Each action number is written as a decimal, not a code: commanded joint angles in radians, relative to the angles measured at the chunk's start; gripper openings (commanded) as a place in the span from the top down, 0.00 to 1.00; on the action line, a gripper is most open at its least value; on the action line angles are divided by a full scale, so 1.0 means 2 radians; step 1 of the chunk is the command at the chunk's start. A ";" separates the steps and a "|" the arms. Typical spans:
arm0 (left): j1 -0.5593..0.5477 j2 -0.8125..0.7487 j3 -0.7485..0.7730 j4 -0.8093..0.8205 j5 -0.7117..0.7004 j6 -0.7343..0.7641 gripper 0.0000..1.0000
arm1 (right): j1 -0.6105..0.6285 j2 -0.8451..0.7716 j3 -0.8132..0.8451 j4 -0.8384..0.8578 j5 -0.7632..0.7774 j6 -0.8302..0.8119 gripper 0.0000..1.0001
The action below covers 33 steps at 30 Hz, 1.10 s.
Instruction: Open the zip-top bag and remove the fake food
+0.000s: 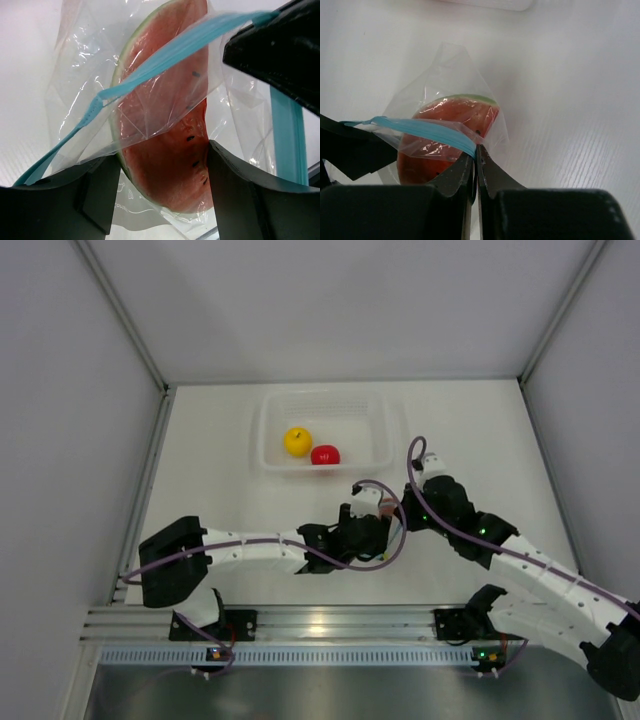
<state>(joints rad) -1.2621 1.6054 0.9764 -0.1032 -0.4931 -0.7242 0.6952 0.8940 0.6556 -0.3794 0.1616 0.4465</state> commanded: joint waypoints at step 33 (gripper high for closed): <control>-0.017 -0.050 0.019 -0.039 -0.036 0.042 1.00 | 0.086 0.060 0.024 -0.018 0.033 -0.048 0.83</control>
<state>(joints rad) -1.2915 1.5669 0.9722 -0.2127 -0.5438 -0.6514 0.8444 0.9928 0.6598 -0.4049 0.1368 0.3477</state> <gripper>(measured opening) 0.692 0.221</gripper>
